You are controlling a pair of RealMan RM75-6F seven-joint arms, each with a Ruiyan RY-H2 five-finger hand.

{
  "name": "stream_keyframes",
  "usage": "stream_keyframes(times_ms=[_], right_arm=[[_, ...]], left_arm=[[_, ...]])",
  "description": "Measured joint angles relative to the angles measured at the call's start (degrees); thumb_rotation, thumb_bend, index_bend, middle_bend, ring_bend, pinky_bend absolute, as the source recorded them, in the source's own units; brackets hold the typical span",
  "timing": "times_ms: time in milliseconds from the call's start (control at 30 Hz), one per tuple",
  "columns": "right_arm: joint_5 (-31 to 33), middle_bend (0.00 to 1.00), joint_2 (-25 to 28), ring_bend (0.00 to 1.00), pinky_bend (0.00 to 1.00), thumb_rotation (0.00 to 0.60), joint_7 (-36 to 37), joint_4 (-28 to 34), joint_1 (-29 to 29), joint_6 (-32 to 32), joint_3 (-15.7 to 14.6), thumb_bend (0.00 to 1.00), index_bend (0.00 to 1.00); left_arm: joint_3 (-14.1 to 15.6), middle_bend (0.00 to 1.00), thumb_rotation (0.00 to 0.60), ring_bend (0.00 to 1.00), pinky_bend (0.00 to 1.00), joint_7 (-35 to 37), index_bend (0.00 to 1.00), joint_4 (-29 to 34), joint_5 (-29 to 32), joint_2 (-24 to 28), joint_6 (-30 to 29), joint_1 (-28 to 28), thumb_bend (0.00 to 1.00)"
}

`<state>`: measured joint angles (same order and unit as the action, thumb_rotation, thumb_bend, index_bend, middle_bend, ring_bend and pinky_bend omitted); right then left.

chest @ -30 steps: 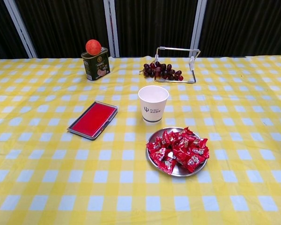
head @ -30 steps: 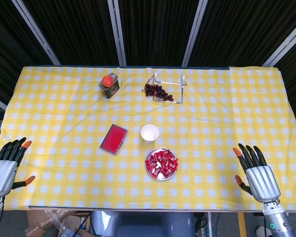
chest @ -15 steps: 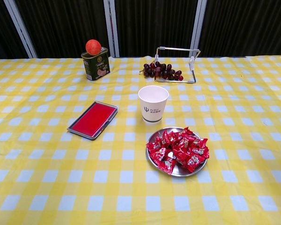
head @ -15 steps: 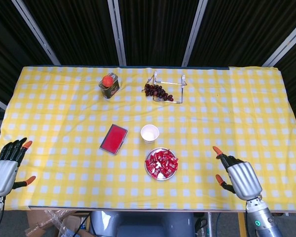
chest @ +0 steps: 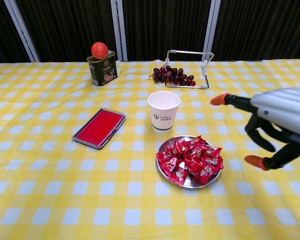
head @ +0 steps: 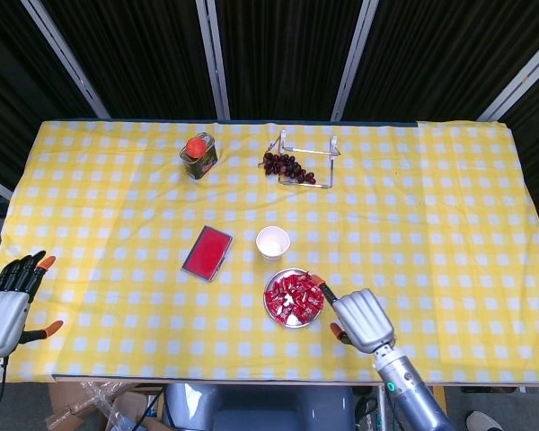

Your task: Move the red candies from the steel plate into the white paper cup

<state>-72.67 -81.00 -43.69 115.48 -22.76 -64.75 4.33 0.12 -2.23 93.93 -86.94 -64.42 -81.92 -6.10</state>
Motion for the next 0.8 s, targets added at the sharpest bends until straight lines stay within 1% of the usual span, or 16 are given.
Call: stream_keyframes(times_ms=[133, 233, 367, 533, 633, 800], right_arm=[[8.9, 0.77, -6.68, 0.81, 0.9, 0.6, -7.15, -0.59, -3.43, 0.66, 2.07, 0.33, 0.0], [14.18, 0.77, -10.88, 0.81, 0.9, 0.6, -11.2, -1.98, -5.91, 0.26, 3.52, 0.33, 0.0], [18.8, 0.77, -14.3, 0.81, 0.9, 0.6, -13.68, -4.66, -8.66, -0.64, 4.95, 0.33, 0.0], [22.19, 0.77, -16.65, 0.81, 0.9, 0.6, -14.1, -7.42, -10.86, -1.25, 5.88, 0.33, 0.02], [23.12, 0.77, -17.23, 0.81, 0.9, 0.6, -13.63, -8.81, -11.62, -1.36, 6.18, 0.33, 0.05], [25.15, 0.77, -17.72, 0.81, 0.9, 0.6, -12.71, -10.88, -12.65, -1.4, 6.16, 0.33, 0.06]], left_arm=[[-0.12, 0.0, 0.6, 0.0, 0.0, 0.95, 0.0, 0.22, 0.72, 0.46, 0.5, -0.04, 0.04], [-0.14, 0.0, 0.6, 0.0, 0.0, 1.41, 0.0, 0.39, 1.09, 0.82, 0.89, -0.08, 0.04], [-0.14, 0.0, 0.6, 0.0, 0.0, 1.58, 0.0, 0.72, 1.54, 1.11, 1.41, -0.17, 0.04], [-0.18, 0.0, 0.6, 0.0, 0.0, 1.53, 0.0, 1.03, 2.04, 1.32, 2.01, -0.35, 0.04], [-0.23, 0.0, 0.6, 0.0, 0.0, 1.41, 0.0, 1.22, 2.39, 1.41, 2.3, -0.42, 0.04], [-0.27, 0.0, 0.6, 0.0, 0.0, 1.35, 0.0, 1.45, 2.78, 1.54, 2.67, -0.5, 0.04]])
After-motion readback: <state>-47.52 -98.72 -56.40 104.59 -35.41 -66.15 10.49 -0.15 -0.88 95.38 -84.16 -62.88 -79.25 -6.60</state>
